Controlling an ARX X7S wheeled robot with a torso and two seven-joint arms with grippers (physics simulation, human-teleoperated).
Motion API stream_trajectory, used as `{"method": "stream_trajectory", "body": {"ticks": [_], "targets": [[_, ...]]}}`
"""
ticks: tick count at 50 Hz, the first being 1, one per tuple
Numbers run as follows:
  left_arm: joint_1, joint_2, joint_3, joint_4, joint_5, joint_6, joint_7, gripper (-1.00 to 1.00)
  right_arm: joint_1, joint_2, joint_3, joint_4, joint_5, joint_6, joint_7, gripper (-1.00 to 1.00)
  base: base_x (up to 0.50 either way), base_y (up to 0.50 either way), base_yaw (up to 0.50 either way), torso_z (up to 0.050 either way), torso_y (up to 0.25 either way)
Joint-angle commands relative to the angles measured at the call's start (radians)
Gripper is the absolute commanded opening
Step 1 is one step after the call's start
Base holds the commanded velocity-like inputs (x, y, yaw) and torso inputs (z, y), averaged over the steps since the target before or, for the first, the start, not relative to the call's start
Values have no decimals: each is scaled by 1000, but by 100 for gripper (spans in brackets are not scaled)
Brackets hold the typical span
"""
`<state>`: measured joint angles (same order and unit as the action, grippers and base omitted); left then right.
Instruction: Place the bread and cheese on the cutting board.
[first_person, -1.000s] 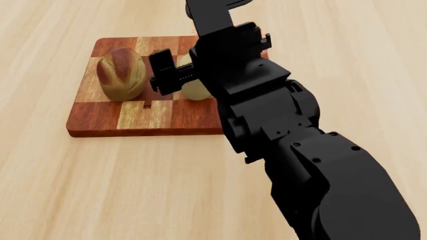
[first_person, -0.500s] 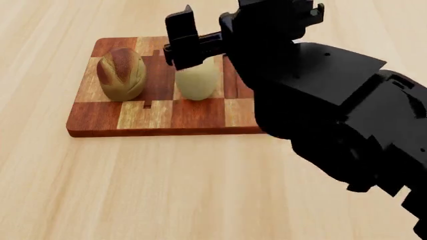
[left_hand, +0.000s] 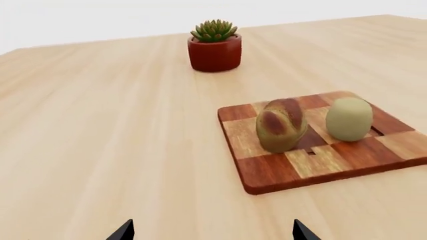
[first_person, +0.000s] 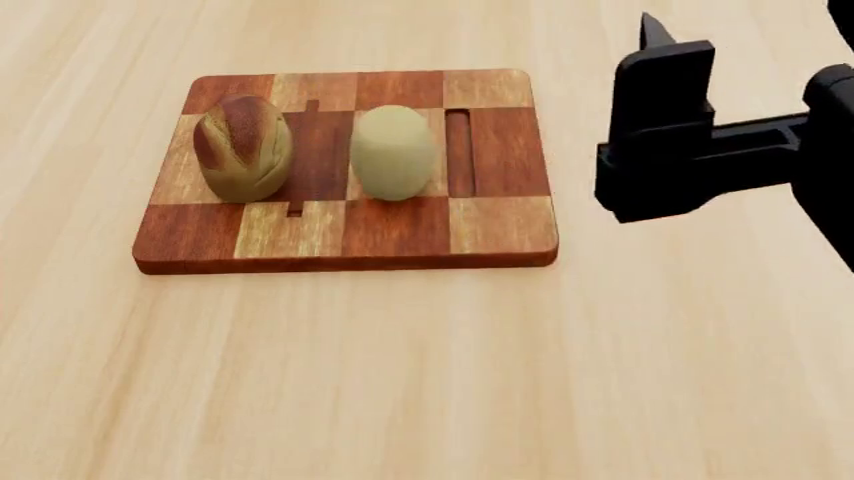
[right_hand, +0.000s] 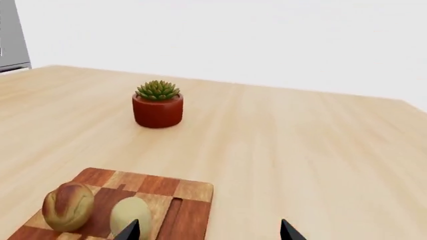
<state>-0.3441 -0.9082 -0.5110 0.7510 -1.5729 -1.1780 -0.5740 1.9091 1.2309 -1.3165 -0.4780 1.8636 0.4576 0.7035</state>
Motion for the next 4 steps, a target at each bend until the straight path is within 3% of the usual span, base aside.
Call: {"method": "stream_trajectory", "body": {"ticks": [1, 2, 3, 4], "targets": [[-106, 39, 88, -94, 40, -153, 59, 100, 103, 114, 87, -35, 112, 159, -44, 100, 0, 0, 3, 0, 0], [-256, 189, 238, -244, 190, -303, 209, 100, 125, 101, 95, -9, 120, 189, -41, 100, 0, 0, 0, 0, 0], [-406, 249, 373, -394, 340, -392, 359, 100, 139, 93, 100, 4, 123, 206, -40, 100, 0, 0, 0, 0, -18], [-556, 199, 401, -495, 462, -392, 367, 100, 165, 72, 110, 37, 132, 234, -42, 100, 0, 0, 0, 0, 0]]}}
